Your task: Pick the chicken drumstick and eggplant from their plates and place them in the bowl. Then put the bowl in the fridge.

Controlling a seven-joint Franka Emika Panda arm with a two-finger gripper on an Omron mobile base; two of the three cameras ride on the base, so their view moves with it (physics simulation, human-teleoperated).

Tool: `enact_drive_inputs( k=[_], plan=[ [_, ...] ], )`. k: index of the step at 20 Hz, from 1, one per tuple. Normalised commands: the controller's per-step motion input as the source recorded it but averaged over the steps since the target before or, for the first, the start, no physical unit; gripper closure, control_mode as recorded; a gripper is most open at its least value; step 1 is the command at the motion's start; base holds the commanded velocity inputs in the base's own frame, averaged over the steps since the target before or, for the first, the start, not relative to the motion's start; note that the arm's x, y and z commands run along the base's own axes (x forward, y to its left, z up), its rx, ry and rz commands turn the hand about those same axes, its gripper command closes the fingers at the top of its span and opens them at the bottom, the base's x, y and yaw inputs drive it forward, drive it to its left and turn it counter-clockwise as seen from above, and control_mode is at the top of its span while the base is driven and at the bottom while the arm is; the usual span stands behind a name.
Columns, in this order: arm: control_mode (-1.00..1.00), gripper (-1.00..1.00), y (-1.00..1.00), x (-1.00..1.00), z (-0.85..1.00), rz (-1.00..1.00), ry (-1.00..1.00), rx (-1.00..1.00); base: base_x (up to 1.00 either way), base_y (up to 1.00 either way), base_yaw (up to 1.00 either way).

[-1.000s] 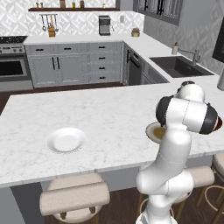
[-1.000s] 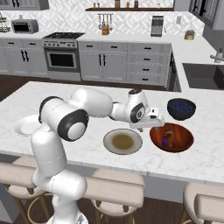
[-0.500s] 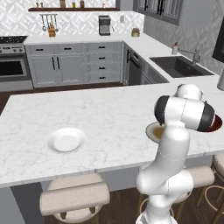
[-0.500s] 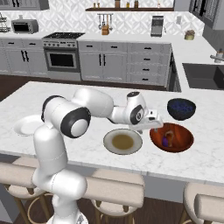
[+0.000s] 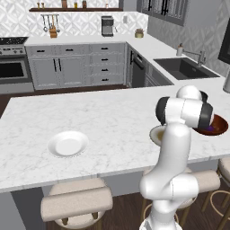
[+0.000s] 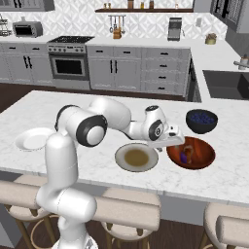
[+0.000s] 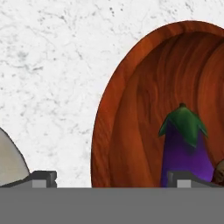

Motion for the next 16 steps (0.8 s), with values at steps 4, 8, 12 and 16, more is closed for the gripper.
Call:
enact_drive_inputs(
  k=[4,8,12,16],
  plan=[
    [-1.0,-1.0,-0.14,0.0,-0.23,0.0,0.02,0.0,0.0,0.0,0.0],
    [-1.0,-1.0,0.0,0.0,-0.19,0.0,0.02,-0.01,0.0,0.0,0.0],
    [-1.0,1.0,0.0,0.0,-0.04,0.0,0.0,0.0,0.0,0.0,0.0],
    [-1.0,1.0,0.0,0.0,0.0,0.0,0.0,0.0,0.0,0.0,0.0]
  ],
)
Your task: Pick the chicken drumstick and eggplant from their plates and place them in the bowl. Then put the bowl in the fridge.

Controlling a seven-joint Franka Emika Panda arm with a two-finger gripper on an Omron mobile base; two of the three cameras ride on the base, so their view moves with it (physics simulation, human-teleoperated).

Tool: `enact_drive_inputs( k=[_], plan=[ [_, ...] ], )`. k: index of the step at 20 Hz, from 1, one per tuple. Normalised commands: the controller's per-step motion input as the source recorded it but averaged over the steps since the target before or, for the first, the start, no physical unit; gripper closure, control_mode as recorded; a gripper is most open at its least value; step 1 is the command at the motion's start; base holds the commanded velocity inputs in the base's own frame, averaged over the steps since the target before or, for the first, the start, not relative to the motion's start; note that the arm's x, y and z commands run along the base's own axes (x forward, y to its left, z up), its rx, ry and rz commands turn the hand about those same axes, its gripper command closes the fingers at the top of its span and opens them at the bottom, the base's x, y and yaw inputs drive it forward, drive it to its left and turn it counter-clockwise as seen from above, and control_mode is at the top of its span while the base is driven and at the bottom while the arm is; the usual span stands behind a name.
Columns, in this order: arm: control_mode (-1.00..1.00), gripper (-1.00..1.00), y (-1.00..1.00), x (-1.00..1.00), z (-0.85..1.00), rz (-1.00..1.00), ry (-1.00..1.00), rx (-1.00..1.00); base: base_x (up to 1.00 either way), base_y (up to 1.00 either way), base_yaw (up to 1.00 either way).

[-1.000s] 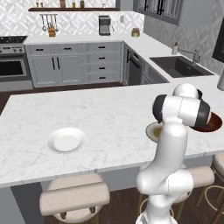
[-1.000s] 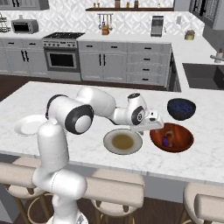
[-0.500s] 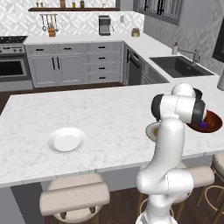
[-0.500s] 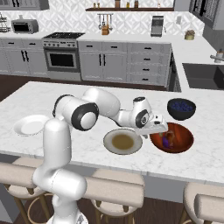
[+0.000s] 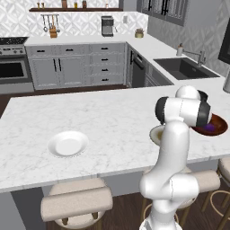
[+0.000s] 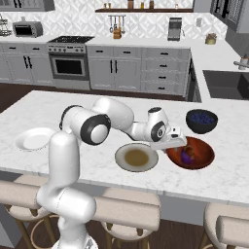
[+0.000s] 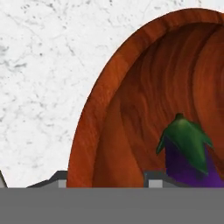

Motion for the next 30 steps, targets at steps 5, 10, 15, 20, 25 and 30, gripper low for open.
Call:
enact_drive_inputs(
  k=[5,10,15,20,25,30],
  plan=[
    [-1.0,1.0,0.0,0.0,0.0,0.0,0.0,0.0,0.0,0.0,0.0],
    [-1.0,1.0,-0.05,-0.18,0.25,0.0,0.0,0.0,0.0,0.0,0.0],
    [-1.0,1.0,0.0,-0.27,0.79,0.01,0.0,-0.02,0.0,0.0,0.0],
    [-1.0,1.0,0.0,-0.04,0.71,0.1,0.0,-0.07,0.0,0.0,0.0],
    [-1.0,1.0,0.02,0.0,0.48,0.17,0.0,-0.11,0.0,0.0,0.0],
    [-1.0,1.0,0.01,0.0,0.28,0.3,-0.03,-0.09,0.0,0.0,0.0]
  ],
)
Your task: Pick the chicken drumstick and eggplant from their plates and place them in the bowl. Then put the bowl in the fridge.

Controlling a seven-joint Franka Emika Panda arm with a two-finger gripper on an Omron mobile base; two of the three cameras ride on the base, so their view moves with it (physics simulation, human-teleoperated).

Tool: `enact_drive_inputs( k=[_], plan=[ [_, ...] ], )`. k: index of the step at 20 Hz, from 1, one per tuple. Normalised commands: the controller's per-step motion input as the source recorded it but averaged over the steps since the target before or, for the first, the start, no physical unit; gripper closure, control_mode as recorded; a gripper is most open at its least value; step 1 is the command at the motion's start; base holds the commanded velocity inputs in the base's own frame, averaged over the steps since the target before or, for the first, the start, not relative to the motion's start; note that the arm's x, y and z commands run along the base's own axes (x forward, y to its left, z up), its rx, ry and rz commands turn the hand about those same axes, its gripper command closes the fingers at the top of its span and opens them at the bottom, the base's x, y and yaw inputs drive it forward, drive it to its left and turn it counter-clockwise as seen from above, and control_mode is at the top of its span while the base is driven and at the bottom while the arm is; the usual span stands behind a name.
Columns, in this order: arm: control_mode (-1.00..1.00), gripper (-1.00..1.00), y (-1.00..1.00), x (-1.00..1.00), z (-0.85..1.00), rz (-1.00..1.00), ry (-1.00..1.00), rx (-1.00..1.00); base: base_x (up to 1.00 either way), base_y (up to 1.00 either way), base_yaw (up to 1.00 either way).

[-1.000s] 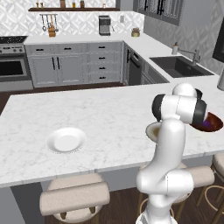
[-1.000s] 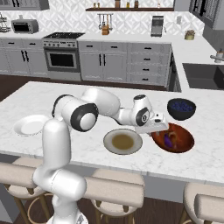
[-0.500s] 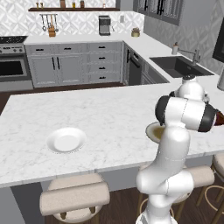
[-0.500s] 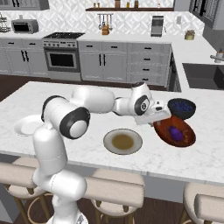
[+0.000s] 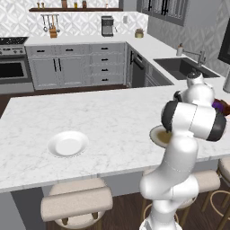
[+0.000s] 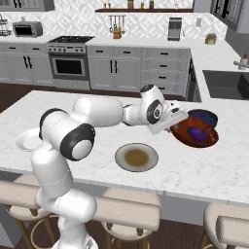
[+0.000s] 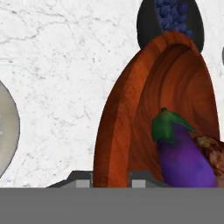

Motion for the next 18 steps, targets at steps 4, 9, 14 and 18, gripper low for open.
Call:
enact_drive_inputs(
  k=[4,9,14,18],
  plan=[
    [-1.0,1.0,0.0,0.0,0.16,0.42,-0.06,-0.02,0.0,0.0,0.0],
    [-1.0,1.0,0.16,0.0,0.12,0.48,-0.16,-0.02,0.0,0.0,0.0],
    [-1.0,1.0,0.34,-0.18,0.34,0.49,-0.23,-0.05,0.0,0.0,0.0],
    [-1.0,1.0,0.67,-0.44,0.49,0.34,-0.14,-0.13,0.0,0.0,0.0]
  ],
)
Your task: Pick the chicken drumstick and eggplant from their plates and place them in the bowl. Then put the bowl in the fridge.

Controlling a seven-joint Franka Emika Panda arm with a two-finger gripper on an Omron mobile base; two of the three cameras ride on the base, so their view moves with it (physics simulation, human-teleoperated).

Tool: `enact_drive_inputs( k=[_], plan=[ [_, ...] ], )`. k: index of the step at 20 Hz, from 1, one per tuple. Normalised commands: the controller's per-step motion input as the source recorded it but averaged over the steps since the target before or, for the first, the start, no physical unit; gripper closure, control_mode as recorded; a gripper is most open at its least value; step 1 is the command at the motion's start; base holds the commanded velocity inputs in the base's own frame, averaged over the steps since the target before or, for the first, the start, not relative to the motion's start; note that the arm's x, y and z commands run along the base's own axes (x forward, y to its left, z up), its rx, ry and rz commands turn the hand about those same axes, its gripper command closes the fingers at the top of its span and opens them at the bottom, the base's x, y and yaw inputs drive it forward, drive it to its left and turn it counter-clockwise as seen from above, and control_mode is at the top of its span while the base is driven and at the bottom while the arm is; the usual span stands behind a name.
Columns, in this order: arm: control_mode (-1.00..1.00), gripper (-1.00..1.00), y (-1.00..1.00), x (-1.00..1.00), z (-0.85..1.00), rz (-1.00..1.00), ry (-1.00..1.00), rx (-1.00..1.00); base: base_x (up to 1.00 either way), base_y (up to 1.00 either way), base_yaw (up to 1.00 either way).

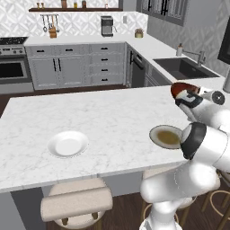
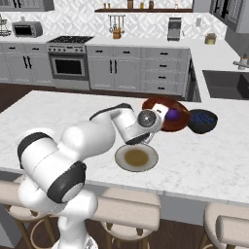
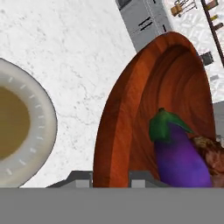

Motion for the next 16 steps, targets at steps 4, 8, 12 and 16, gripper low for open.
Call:
enact_drive_inputs(
  k=[4,8,12,16],
  plan=[
    [-1.0,1.0,0.96,-0.47,0.66,0.18,-0.02,-0.16,0.0,0.0,0.0],
    [-1.0,1.0,0.86,-0.4,0.75,0.06,0.0,-0.15,0.0,0.0,0.0],
    [-1.0,1.0,0.77,-0.09,0.65,0.0,0.05,-0.18,0.0,0.0,0.0],
    [-1.0,1.0,0.48,0.0,0.68,0.0,0.25,-0.07,0.0,0.0,0.0]
  ],
)
